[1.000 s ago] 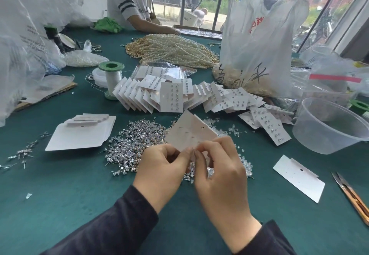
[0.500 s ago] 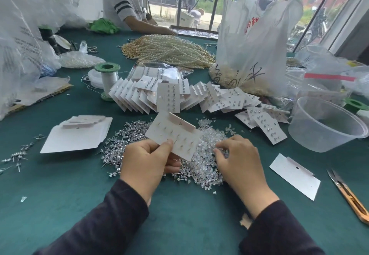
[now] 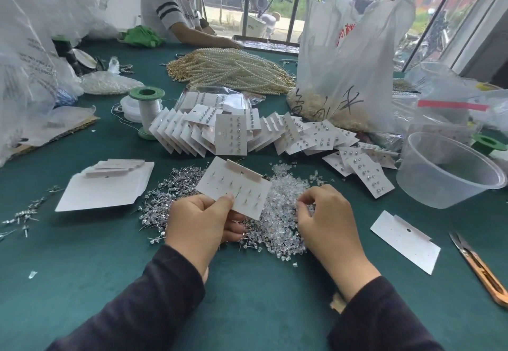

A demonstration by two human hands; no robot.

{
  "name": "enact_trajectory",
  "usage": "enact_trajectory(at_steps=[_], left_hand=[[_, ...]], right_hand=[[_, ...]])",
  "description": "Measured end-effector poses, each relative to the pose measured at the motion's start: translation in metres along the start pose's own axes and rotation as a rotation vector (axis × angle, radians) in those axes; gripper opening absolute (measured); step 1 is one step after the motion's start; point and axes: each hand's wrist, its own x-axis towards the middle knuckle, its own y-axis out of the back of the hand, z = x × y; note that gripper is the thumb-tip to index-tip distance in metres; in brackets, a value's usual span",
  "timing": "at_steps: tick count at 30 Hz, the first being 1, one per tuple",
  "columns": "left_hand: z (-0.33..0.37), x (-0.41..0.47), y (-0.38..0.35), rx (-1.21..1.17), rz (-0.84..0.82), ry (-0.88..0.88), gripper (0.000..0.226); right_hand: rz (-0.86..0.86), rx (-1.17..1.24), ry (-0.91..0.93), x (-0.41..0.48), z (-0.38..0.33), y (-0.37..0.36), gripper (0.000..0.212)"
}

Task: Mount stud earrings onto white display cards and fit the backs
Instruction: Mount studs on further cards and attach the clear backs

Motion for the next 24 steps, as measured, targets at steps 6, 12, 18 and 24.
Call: enact_trajectory(at_steps=[6, 12, 18, 24], left_hand=[[-0.007, -0.004, -0.002, 0.011, -0.02, 0.015, 0.025], [-0.021, -0.006, -0.006, 0.112, -0.019, -0.018, 0.028], [-0.025, -0.002, -0.008, 0.187, -0.008, -0.07, 0.031], [-0.029, -0.001, -0.009, 0.249, 0.0, -0.134, 0.033]], right_hand=[[0.149, 0.165, 0.028, -0.004, 0.0, 0.009, 0.013], [0.123, 0.301, -0.008, -0.007, -0.002, 0.011, 0.017], [0.07, 0.53, 0.022, -0.012, -0.013, 0.017, 0.02], [0.048, 0.594, 0.147, -0.022, -0.03, 0.009, 0.016]])
